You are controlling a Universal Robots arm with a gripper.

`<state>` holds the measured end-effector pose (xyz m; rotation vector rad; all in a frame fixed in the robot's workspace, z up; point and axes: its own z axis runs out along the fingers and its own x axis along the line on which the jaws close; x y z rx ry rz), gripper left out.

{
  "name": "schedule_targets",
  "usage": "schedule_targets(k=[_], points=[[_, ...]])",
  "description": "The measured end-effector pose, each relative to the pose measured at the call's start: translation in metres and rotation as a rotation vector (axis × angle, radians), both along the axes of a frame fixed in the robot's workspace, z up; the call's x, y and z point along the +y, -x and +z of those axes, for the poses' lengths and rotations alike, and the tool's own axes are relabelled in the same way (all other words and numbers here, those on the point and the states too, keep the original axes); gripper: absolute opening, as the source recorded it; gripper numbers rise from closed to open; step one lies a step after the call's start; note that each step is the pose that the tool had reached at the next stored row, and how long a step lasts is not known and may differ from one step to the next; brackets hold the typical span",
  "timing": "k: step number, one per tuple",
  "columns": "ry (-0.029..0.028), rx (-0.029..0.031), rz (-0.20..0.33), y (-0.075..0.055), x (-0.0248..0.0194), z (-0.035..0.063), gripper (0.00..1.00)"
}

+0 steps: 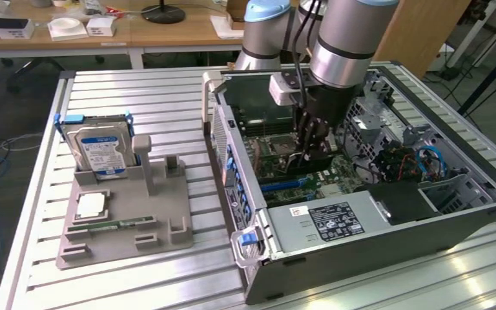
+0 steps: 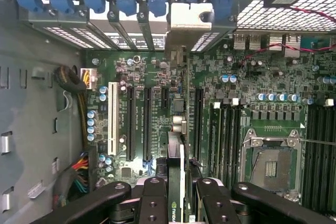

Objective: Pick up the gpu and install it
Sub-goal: 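Insert the gpu into the slot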

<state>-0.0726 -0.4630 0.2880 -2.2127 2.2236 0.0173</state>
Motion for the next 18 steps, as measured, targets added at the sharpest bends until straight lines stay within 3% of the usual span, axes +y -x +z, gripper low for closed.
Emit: schedule_targets(k=[18], points=[[-0.0001,-0.0002,0.000,0.0084,0.0028,-0.0081,0.26]])
